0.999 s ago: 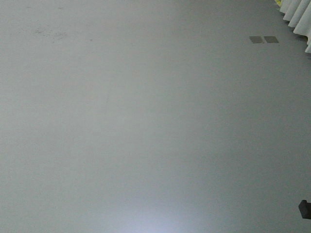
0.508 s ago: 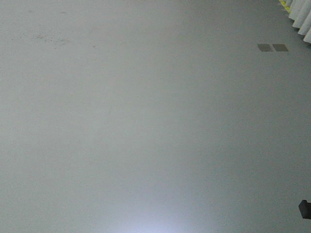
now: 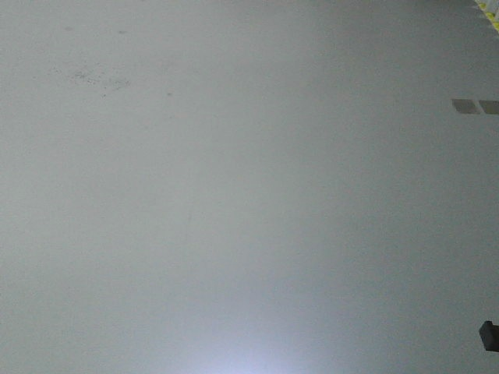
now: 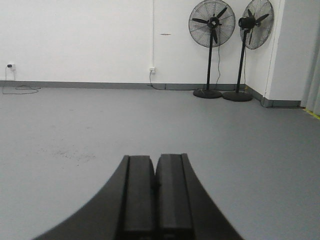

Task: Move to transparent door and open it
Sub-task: 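Drive the base forward across the grey floor toward the doorway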

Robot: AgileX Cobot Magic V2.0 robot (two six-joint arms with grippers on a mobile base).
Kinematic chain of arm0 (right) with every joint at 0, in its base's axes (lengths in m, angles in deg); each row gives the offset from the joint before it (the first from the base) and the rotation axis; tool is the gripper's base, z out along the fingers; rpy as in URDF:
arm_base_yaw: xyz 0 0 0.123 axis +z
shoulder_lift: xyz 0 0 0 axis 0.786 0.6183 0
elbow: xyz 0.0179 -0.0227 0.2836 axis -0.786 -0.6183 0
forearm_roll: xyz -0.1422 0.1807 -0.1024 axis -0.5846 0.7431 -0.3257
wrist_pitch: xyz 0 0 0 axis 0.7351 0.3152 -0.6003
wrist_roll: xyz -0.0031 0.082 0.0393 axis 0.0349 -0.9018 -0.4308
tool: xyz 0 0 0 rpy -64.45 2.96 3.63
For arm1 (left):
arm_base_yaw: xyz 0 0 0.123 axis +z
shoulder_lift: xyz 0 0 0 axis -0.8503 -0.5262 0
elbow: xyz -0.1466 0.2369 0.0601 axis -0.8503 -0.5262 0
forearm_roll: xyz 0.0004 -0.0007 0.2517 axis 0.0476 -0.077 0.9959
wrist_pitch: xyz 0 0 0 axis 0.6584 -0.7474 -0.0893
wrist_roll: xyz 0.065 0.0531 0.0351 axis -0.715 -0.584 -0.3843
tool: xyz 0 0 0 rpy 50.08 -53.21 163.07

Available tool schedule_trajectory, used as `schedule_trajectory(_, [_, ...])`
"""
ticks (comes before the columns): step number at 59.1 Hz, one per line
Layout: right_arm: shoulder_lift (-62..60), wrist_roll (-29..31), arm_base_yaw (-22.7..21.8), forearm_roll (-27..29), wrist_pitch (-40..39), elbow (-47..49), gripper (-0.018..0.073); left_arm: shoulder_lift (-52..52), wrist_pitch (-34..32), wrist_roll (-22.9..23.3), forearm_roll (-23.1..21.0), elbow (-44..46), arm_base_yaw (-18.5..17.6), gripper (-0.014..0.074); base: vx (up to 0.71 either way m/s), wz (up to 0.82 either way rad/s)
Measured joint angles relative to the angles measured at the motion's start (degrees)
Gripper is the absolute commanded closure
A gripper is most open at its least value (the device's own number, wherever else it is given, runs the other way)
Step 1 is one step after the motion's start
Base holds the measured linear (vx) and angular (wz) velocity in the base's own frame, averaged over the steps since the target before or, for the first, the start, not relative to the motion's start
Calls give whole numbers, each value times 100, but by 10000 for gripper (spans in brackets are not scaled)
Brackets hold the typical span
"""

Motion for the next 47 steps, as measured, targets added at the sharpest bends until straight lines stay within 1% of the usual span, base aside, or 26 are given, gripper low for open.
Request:
schedule_trajectory(30, [0, 0, 0, 0, 0, 0, 567, 0, 0, 0, 0, 0, 0, 602, 49, 16])
schedule_trajectory(47, [0, 0, 0, 0, -4, 0, 567, 0, 0, 0, 0, 0, 0, 602, 52, 34])
